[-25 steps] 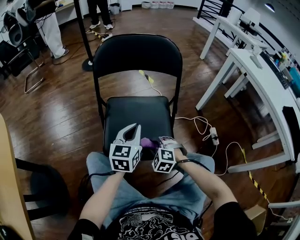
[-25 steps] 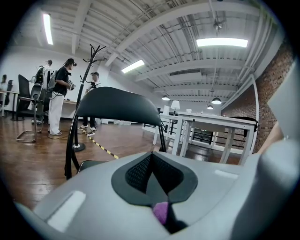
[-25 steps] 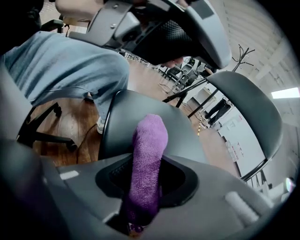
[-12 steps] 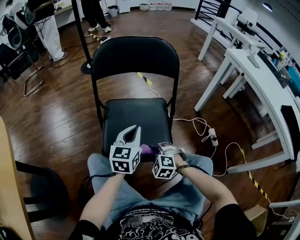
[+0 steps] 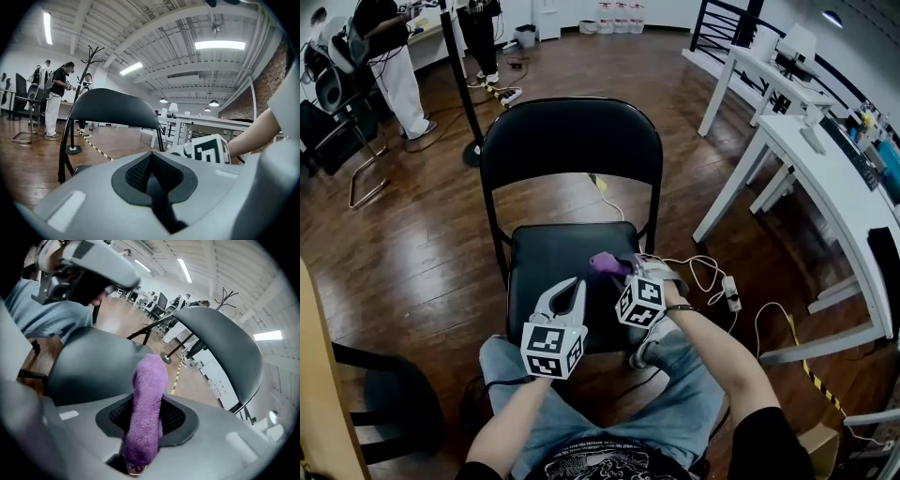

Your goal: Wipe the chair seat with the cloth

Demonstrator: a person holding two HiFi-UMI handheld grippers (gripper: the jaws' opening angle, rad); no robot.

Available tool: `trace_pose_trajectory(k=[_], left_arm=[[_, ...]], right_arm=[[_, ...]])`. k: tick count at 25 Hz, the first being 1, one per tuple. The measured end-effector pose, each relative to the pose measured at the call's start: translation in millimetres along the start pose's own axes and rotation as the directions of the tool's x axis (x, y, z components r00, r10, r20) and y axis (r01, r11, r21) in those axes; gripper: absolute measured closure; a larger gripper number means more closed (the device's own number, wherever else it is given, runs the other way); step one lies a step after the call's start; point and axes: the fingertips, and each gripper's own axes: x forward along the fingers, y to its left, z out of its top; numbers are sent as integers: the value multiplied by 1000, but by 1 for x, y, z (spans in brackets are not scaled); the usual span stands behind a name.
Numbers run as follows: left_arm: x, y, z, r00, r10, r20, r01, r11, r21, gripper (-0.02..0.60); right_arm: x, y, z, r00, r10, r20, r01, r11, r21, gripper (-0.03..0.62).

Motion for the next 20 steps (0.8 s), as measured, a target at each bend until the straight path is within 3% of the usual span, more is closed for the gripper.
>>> trace_pose_trajectory(k=[8,20], left_arm=[[14,20,3,1000,0,-5,0,1000,-27,578],[16,44,-8,999,27,-31,-28,999,-40,578]], right_arm=[[54,-88,-21,992,-84,-92,90,994,62,474],[93,-88,-38,982,-74,-174,87,994,67,474]])
